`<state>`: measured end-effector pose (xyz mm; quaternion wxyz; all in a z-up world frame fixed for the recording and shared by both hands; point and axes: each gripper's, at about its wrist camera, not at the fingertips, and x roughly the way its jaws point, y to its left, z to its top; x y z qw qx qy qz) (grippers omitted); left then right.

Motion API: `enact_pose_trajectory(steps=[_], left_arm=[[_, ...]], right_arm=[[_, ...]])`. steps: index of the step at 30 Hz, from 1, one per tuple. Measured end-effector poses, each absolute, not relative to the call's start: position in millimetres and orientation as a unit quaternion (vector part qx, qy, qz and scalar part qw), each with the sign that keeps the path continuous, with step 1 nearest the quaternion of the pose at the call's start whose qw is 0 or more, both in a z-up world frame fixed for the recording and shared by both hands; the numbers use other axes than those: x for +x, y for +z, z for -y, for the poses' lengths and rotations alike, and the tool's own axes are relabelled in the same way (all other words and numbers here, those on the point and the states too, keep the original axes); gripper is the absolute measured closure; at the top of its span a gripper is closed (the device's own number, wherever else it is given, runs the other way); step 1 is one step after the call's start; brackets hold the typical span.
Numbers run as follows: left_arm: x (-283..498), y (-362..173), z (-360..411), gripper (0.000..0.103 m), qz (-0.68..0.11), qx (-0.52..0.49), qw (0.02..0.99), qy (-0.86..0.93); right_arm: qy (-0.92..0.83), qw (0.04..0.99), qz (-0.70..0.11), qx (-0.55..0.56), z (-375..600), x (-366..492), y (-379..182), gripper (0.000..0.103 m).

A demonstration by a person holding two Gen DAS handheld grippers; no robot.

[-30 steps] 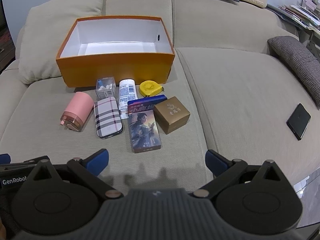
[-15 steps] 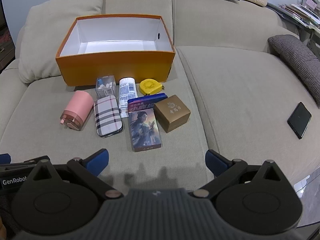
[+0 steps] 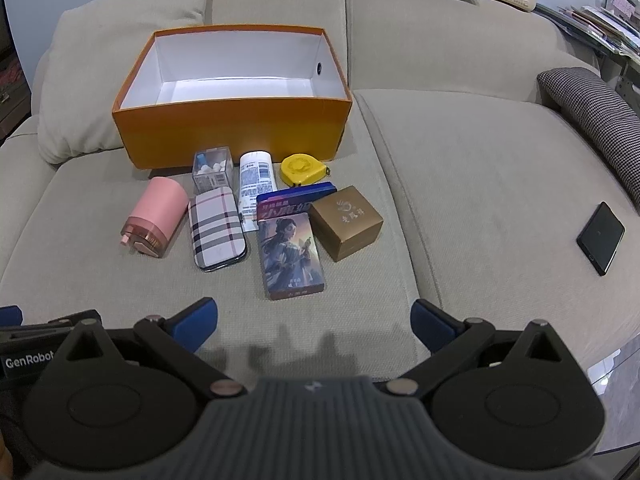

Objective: Organize rigid objects
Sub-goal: 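Grasp the pink cup with the left tool while the right tool grasps the gold box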

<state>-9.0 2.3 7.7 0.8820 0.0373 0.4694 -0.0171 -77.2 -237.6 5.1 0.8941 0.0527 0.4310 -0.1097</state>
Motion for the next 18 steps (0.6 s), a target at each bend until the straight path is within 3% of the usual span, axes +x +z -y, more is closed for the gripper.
enact_pose_trajectory(steps=[18], left_arm=[[29,-6,-7,0.000,-0.450,0.034,0.892,0.000]], right_arm=[[-0.111,0.905,-0.411,0.021,249,-38,-8,0.001]])
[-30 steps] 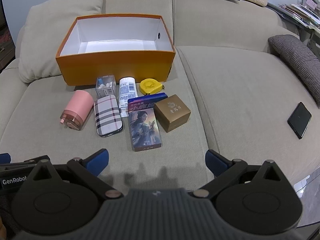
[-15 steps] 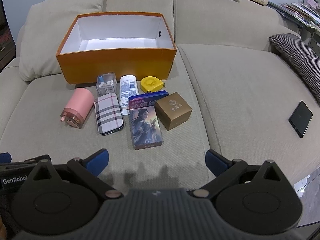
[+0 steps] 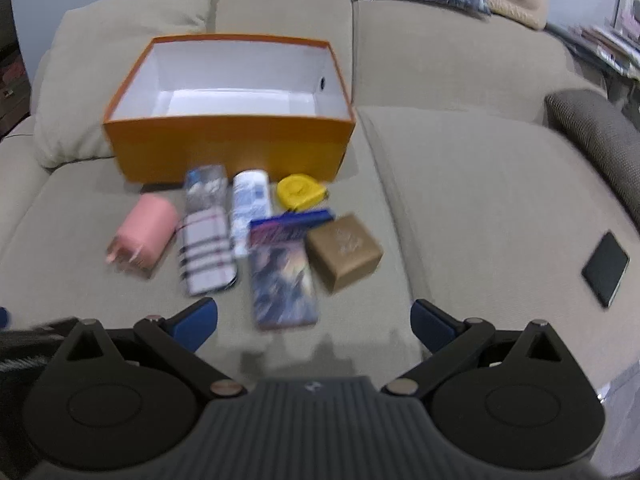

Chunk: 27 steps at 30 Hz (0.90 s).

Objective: Organize rigid objects
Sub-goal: 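Grasp the pink cup with the left tool while the right tool grasps the gold box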

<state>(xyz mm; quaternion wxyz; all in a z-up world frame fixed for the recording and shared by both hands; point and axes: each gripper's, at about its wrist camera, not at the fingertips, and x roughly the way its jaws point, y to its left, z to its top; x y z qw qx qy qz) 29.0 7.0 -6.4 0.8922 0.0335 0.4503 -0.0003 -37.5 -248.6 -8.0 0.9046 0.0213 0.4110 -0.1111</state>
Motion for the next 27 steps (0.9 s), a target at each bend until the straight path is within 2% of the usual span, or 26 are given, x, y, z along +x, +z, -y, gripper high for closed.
enact_pose_trajectory(steps=[13,27], left_arm=[[128,-54,17,0.000,-0.477,0.065,0.875,-0.052],[163,-88,27,0.000,-0.495,0.085,0.862,-0.071]], right_arm=[[-0.106,0.889,-0.446,-0.009,280,51,-62,0.001],[-0.056,0.876,-0.479,-0.029,304,78,-95,0.001]])
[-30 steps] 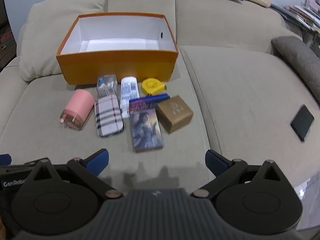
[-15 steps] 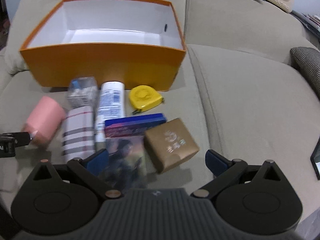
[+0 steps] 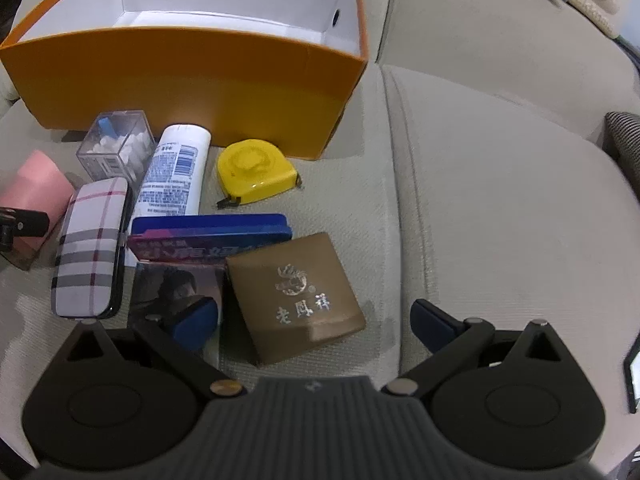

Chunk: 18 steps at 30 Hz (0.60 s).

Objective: Organize rigid objects
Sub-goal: 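Grasp the pink cup with the left tool while the right tool grasps the gold box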

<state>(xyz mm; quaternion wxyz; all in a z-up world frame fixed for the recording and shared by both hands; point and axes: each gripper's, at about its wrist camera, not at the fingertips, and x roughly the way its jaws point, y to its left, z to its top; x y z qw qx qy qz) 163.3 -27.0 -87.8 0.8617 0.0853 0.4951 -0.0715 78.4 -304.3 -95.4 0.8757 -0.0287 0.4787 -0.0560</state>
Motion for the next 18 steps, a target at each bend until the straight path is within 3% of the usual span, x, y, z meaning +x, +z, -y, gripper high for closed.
enact_pose_trajectory(steps=[6,15,18], left_arm=[[171,-99,27,0.003,-0.501,0.081,0.857,-0.088],[164,-106,24,0.013,-0.484,0.081,0.864,-0.114],[163,-105,24,0.018,-0.482,0.082,0.864,-0.119]], right_arm=[[-0.044,0.872,-0.487,0.021,312,93,-103,0.006],[-0.029,0.872,-0.483,0.078,325,94,-103,0.028],[-0.030,0.866,-0.489,0.099,333,92,-103,0.031]])
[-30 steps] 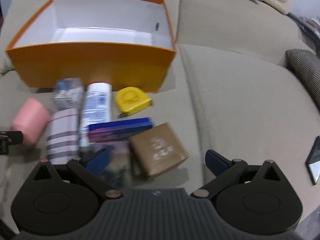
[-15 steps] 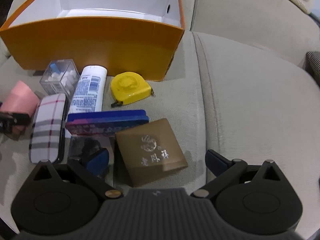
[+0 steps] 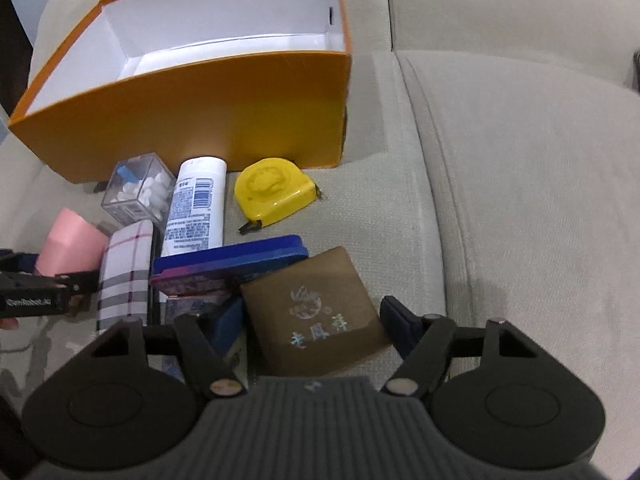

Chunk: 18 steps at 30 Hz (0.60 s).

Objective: Organize rigid objects
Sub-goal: 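Grasp the pink cup with the left tool while the right tool grasps the gold box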

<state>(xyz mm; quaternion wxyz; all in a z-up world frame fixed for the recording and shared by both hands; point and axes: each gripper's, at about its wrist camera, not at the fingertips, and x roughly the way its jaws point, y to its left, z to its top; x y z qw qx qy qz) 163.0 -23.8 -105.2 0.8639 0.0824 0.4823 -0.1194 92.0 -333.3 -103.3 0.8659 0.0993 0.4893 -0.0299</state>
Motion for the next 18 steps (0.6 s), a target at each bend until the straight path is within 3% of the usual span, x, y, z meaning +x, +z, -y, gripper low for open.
enact_pose_trajectory(steps=[5,18], left_arm=[[161,-102,16,0.030,-0.486,0.069,0.863,-0.120],[164,-109,15,0.008,-0.472,0.057,0.872,-0.120]], right_arm=[[-0.029,0.864,-0.494,0.092,334,88,-104,0.034],[-0.056,0.859,-0.507,0.042,311,95,-128,0.034]])
